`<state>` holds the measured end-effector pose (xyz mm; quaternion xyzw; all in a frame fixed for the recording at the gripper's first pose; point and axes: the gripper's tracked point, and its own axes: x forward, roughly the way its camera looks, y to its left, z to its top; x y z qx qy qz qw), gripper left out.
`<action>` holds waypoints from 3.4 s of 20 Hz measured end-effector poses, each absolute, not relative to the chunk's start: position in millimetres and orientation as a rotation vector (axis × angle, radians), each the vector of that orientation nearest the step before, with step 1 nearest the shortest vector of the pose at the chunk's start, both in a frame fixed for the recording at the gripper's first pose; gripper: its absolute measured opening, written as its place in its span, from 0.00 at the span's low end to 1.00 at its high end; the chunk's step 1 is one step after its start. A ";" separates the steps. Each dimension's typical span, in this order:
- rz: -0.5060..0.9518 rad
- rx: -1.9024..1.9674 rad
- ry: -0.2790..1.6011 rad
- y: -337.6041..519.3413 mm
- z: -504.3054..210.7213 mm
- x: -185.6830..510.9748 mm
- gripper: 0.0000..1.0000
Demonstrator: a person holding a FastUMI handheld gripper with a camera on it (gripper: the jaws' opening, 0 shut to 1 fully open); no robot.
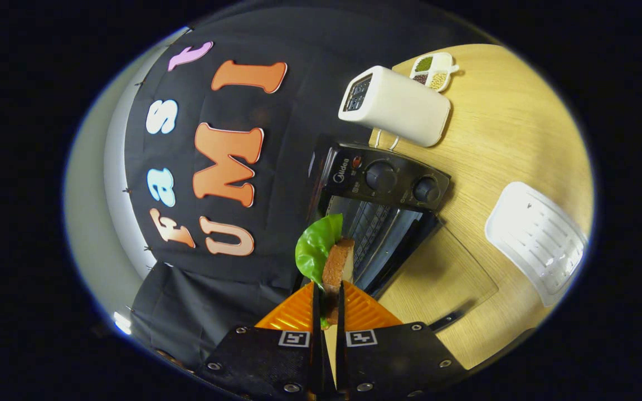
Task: Open the toaster oven, put the food inside, and close the toaster oven door.
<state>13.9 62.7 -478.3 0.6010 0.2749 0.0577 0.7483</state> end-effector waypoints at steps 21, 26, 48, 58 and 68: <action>-0.148 1.268 0.617 128.0 -554.0 106.2 0.82; -0.145 1.237 0.668 123.2 -552.6 85.2 0.97; 0.119 0.009 0.934 107.7 -586.4 -108.9 0.99; 0.075 -0.073 0.986 112.4 -633.6 -89.1 1.00; 0.100 -0.015 0.916 113.8 -577.0 -60.4 1.00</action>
